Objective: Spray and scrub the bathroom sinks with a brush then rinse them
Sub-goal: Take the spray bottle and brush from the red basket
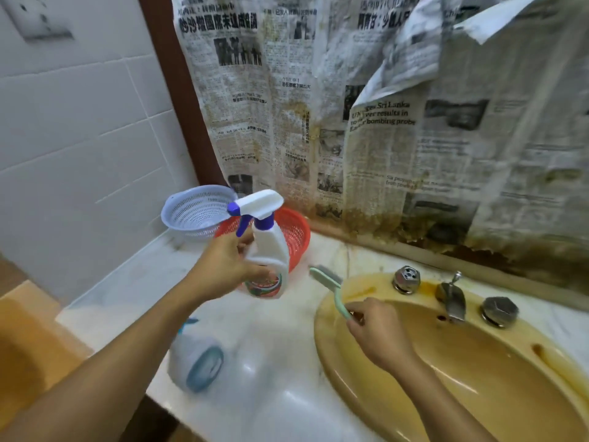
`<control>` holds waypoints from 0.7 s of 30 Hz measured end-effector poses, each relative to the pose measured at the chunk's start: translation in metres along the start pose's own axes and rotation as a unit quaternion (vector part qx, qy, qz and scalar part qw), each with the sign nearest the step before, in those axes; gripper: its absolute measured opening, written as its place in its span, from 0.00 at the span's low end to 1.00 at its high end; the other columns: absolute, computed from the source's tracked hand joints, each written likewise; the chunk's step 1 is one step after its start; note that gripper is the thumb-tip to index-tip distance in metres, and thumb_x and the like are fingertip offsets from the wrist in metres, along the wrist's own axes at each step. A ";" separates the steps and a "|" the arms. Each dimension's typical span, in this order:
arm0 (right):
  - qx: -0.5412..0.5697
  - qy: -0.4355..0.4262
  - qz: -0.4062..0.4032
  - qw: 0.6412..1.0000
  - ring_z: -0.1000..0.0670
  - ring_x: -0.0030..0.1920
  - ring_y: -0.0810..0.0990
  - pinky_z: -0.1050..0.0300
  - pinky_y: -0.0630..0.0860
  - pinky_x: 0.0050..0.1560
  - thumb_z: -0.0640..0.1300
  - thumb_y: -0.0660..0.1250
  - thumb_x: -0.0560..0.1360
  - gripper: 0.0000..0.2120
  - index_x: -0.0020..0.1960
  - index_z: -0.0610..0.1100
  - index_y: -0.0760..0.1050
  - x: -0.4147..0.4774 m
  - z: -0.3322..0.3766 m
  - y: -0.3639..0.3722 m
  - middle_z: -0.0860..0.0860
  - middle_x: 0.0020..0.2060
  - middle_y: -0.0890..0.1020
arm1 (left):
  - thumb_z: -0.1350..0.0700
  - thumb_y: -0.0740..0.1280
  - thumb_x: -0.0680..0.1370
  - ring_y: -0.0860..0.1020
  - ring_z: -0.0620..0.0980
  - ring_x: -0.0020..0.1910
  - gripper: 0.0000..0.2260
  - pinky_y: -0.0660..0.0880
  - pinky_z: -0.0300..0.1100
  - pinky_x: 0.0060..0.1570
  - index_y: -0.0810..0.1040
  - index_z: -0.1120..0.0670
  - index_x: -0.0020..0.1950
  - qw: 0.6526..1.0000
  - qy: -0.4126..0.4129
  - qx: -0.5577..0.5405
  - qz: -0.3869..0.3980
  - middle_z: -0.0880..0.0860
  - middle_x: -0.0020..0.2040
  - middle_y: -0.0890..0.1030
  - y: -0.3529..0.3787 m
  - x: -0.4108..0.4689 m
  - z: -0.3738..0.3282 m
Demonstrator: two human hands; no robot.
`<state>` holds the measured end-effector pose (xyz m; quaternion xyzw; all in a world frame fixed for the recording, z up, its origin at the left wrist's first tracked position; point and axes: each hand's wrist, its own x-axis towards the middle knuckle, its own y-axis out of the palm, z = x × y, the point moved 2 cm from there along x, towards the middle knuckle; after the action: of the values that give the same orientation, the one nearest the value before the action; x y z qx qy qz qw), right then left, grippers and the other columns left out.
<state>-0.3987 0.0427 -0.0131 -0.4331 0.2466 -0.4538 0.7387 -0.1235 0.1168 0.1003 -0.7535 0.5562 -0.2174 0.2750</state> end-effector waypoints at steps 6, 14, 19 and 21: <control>0.017 0.010 0.062 0.998 0.49 0.44 0.79 0.50 0.71 0.40 0.44 0.66 0.77 0.09 0.52 0.49 0.84 -0.093 -0.029 0.008 0.48 0.42 0.83 | 0.55 0.84 0.66 0.84 0.37 0.45 0.21 0.80 0.39 0.49 0.81 0.45 0.54 0.990 -0.108 -0.068 -0.057 0.44 0.47 0.87 0.072 -0.114 0.037; 0.026 0.023 0.088 0.995 0.51 0.36 0.77 0.50 0.72 0.34 0.45 0.66 0.77 0.07 0.46 0.51 0.83 -0.154 -0.034 0.038 0.52 0.35 0.79 | 0.57 0.85 0.64 0.84 0.46 0.54 0.27 0.81 0.50 0.57 0.80 0.51 0.61 0.957 -0.203 -0.161 -0.132 0.48 0.54 0.86 0.134 -0.205 0.083; 0.028 0.035 0.084 0.995 0.49 0.40 0.78 0.53 0.73 0.36 0.45 0.66 0.79 0.09 0.53 0.51 0.85 -0.159 -0.022 0.058 0.51 0.42 0.81 | 0.61 0.84 0.66 0.84 0.49 0.53 0.25 0.80 0.43 0.48 0.80 0.51 0.60 0.949 -0.212 -0.176 -0.152 0.48 0.53 0.85 0.134 -0.206 0.098; 0.027 0.053 0.084 0.995 0.50 0.38 0.76 0.56 0.69 0.34 0.43 0.65 0.78 0.10 0.52 0.51 0.85 -0.155 -0.017 0.067 0.51 0.42 0.81 | 0.59 0.83 0.67 0.83 0.50 0.50 0.24 0.76 0.39 0.39 0.81 0.49 0.60 0.953 -0.204 -0.178 -0.137 0.47 0.53 0.85 0.133 -0.204 0.104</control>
<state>-0.4527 0.1869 -0.0840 -0.3662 0.3088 -0.4191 0.7713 -0.2116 0.2993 -0.0705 -0.8875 0.4089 0.0080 0.2121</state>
